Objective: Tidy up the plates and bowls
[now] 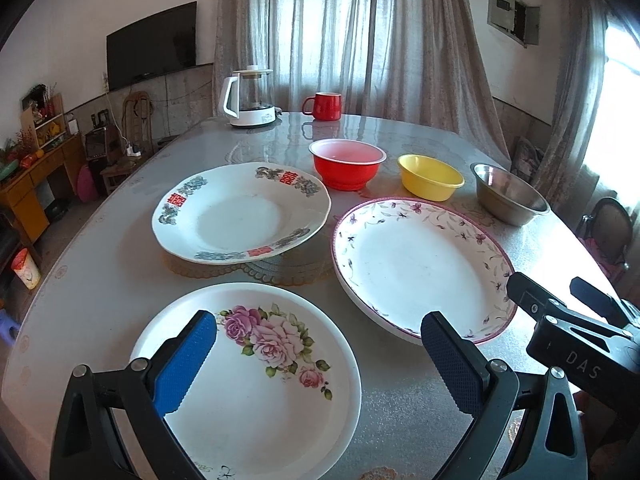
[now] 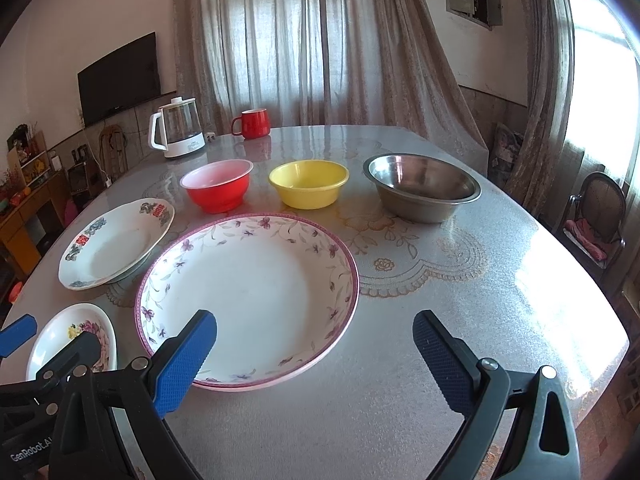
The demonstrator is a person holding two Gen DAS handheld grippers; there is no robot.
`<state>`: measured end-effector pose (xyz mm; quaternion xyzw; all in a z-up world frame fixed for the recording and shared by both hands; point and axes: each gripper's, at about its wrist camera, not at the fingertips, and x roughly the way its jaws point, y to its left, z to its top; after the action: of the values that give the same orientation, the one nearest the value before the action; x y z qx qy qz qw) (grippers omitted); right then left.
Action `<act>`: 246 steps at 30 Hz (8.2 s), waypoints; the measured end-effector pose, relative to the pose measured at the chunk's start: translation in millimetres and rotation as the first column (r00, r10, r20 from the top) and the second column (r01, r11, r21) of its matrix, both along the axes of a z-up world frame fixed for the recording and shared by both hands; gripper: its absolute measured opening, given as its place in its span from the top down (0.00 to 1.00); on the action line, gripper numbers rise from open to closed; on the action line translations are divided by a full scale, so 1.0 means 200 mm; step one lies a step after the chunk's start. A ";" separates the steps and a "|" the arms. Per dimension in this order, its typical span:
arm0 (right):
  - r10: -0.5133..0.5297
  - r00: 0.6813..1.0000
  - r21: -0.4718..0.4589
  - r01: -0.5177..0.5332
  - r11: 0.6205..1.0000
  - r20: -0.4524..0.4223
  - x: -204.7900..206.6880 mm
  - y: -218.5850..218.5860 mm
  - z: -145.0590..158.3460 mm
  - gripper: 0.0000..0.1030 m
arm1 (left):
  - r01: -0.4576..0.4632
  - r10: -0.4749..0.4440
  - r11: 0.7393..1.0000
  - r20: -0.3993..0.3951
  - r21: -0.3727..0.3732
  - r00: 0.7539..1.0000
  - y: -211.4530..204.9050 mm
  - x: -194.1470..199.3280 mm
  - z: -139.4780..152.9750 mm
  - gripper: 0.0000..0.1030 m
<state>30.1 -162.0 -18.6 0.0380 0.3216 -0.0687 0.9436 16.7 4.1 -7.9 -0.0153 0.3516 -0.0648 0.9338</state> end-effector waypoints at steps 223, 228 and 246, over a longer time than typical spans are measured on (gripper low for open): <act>0.506 0.827 0.359 -0.407 0.840 -0.246 1.00 0.59 -0.18 0.45 | -0.055 0.003 0.978 -0.247 -0.202 0.969 0.82 1.04 -0.18 0.63; 0.493 0.832 0.371 -0.387 0.844 -0.253 1.00 0.58 -0.18 0.45 | -0.064 0.000 0.967 -0.254 -0.246 0.967 0.84 0.99 -0.17 0.64; 0.499 0.826 0.413 -0.371 0.831 -0.261 0.94 0.52 -0.16 0.51 | -0.067 0.001 0.961 -0.240 -0.267 0.971 0.83 0.83 -0.11 0.65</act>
<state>217.7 -57.2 -49.9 0.1140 0.4950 0.2033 0.8370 181.8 170.7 -29.3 -0.1579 0.4483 -0.0942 0.8748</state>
